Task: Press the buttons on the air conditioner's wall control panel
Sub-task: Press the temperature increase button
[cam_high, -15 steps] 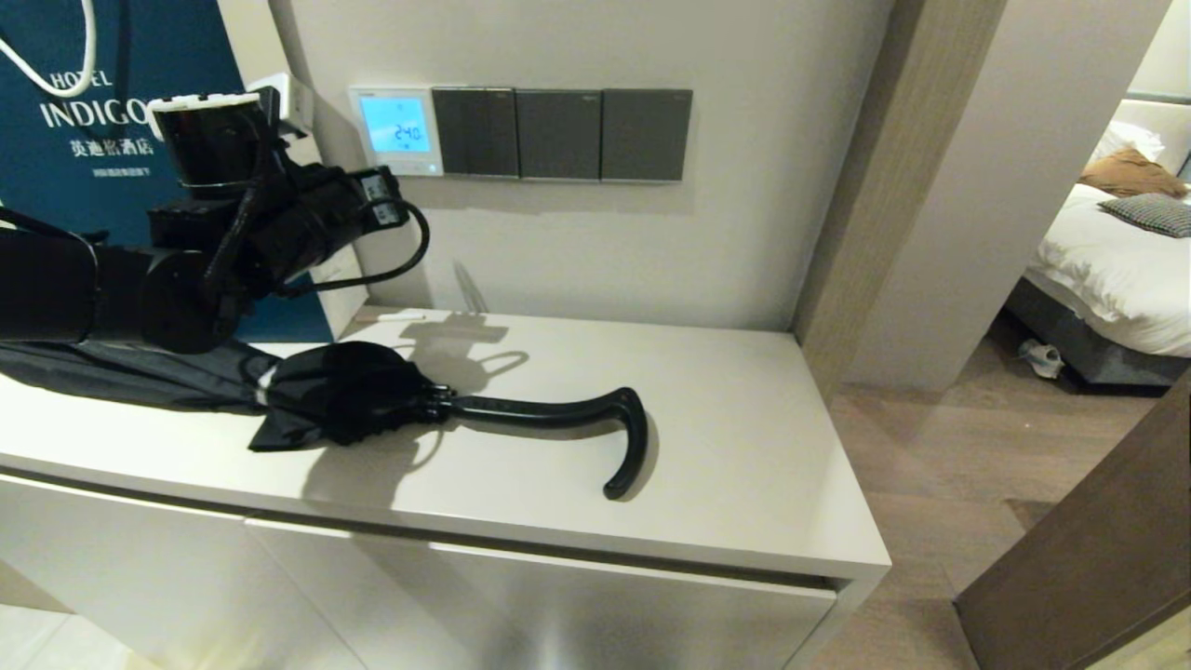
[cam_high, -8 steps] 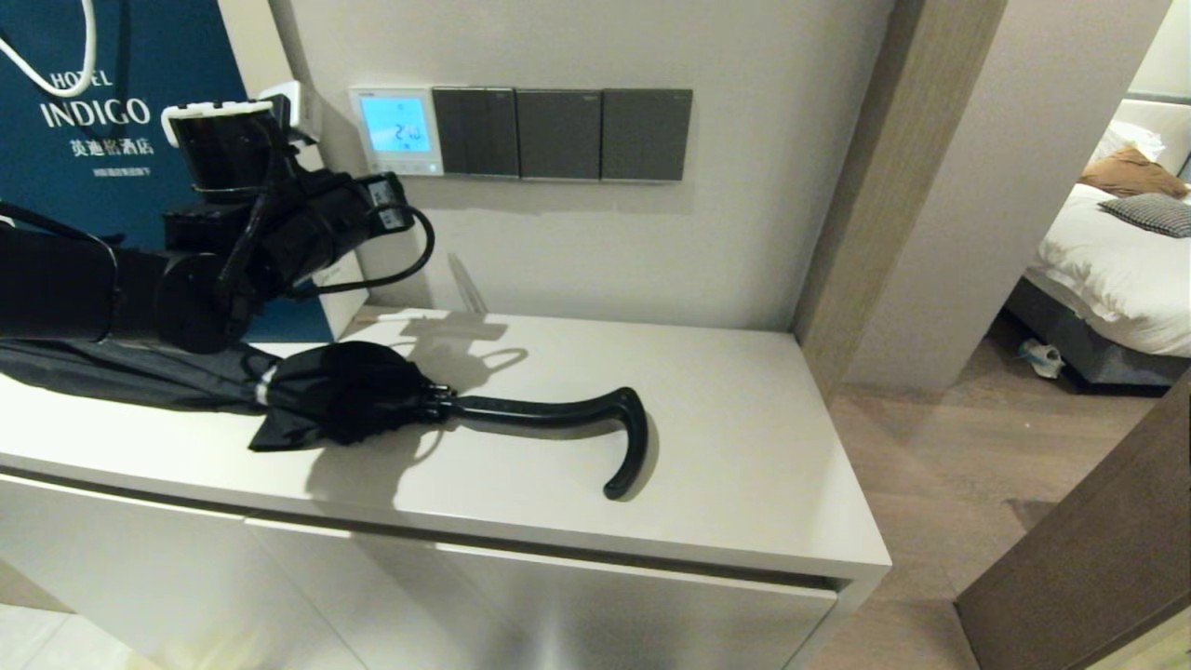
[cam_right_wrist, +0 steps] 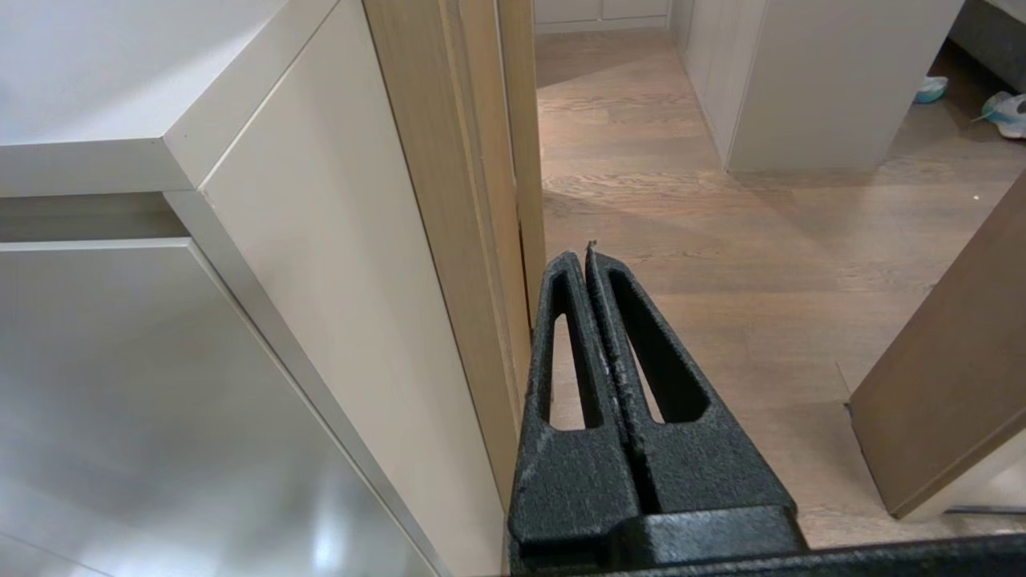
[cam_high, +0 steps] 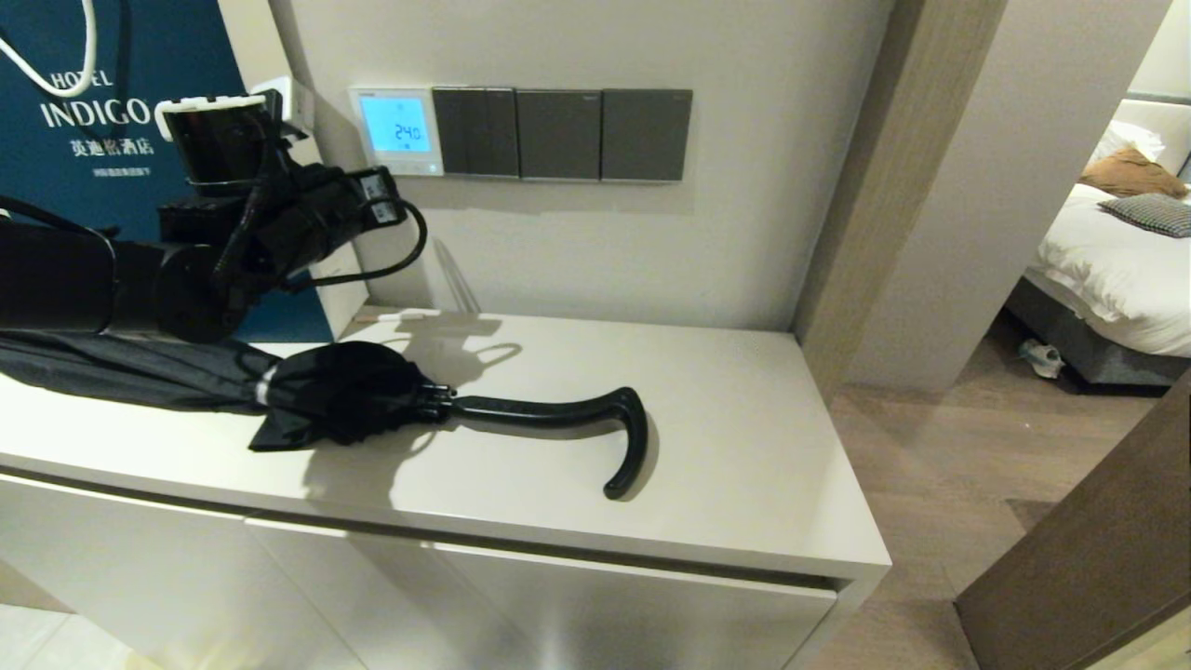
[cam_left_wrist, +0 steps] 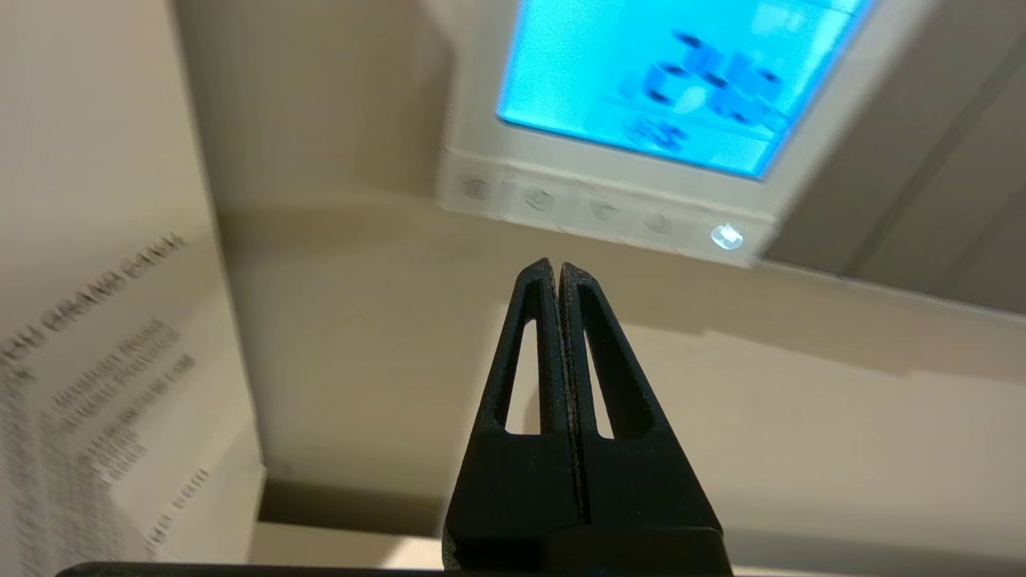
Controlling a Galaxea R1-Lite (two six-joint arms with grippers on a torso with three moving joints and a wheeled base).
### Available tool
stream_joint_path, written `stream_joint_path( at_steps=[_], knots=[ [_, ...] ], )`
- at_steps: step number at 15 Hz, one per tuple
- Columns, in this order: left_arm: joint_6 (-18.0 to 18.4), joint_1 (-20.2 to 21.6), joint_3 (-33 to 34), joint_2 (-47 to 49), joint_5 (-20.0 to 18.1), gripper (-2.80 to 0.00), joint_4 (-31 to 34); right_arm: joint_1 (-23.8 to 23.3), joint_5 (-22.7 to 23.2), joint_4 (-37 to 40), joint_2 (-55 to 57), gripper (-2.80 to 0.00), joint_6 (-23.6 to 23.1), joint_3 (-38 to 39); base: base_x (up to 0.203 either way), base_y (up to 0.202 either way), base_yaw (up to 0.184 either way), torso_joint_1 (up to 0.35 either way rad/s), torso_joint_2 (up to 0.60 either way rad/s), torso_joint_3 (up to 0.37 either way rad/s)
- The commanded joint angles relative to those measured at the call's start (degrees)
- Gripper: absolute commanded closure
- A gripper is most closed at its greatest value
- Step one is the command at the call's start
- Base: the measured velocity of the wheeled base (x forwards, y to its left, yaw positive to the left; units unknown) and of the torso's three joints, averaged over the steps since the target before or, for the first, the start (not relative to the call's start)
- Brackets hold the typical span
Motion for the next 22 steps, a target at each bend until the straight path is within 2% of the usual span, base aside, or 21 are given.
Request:
stream_joint_path(
  at_steps=[1, 22],
  knots=[
    [-0.1, 0.0, -0.5, 0.5, 0.1, 0.00, -0.2, 0.0, 0.0, 0.0, 0.1, 0.00, 0.0, 0.1, 0.000, 0.000, 0.000, 0.000, 0.00, 0.000],
    [-0.2, 0.0, -5.7, 2.6, 0.1, 0.00, 3.2, 0.0, 0.0, 0.0, 0.1, 0.00, 0.0, 0.1, 0.000, 0.000, 0.000, 0.000, 0.00, 0.000]
  ],
)
